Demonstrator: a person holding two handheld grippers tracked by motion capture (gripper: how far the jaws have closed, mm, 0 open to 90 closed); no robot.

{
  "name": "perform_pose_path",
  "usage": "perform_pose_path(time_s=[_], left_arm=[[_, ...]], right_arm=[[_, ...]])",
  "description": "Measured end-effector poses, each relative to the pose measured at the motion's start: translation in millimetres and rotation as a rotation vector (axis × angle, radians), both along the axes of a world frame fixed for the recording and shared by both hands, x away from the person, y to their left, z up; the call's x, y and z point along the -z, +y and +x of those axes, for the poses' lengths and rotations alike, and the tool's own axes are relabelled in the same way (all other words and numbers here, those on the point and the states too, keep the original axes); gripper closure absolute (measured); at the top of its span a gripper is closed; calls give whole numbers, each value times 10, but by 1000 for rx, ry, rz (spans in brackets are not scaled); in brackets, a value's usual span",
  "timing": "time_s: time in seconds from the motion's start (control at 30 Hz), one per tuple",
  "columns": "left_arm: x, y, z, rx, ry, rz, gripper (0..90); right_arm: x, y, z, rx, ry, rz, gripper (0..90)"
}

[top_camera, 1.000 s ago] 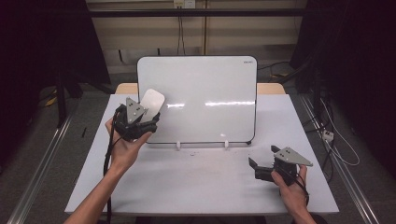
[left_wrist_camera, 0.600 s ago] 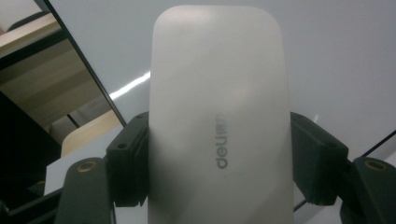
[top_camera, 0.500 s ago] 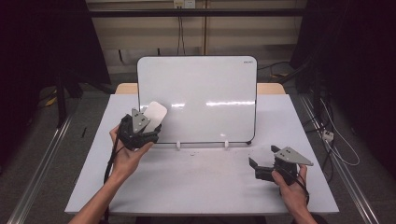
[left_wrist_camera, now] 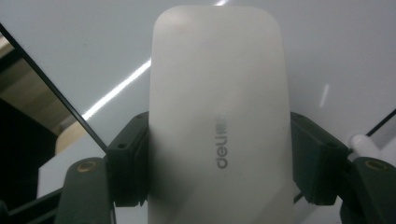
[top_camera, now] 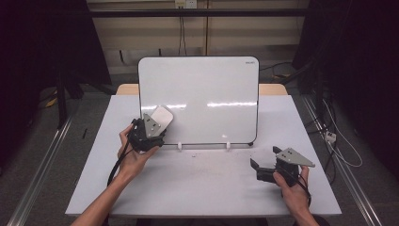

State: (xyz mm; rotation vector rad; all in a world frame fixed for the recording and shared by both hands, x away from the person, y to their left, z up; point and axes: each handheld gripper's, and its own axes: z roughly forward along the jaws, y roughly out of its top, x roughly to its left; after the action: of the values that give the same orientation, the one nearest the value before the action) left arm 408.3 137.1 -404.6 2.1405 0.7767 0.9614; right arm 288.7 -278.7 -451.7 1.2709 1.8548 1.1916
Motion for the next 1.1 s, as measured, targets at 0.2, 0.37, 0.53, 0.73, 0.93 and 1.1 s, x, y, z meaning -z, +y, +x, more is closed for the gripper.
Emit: perform_pose_path(time_s=[0.2, 0.37, 0.53, 0.73, 0.93, 1.1], left_arm=[[70, -21, 55, 0, 5, 16, 310], [97, -42, 57, -6, -7, 34, 310], [97, -44, 57, -13, 4, 34, 300], [114, -29, 69, -7, 31, 4, 189], [61, 44, 57, -3, 73, -59, 96], [11, 100, 29, 5, 96, -124, 51]], right_arm=[[24, 24, 32, -9, 13, -8, 44], [14, -2, 2, 3, 9, -5, 40], [24, 24, 14, -9, 14, -12, 43], [16, 15, -7, -7, 9, -10, 43], [3, -7, -22, 2, 3, -7, 41], [2, 2, -7, 4, 2, -13, 42]])
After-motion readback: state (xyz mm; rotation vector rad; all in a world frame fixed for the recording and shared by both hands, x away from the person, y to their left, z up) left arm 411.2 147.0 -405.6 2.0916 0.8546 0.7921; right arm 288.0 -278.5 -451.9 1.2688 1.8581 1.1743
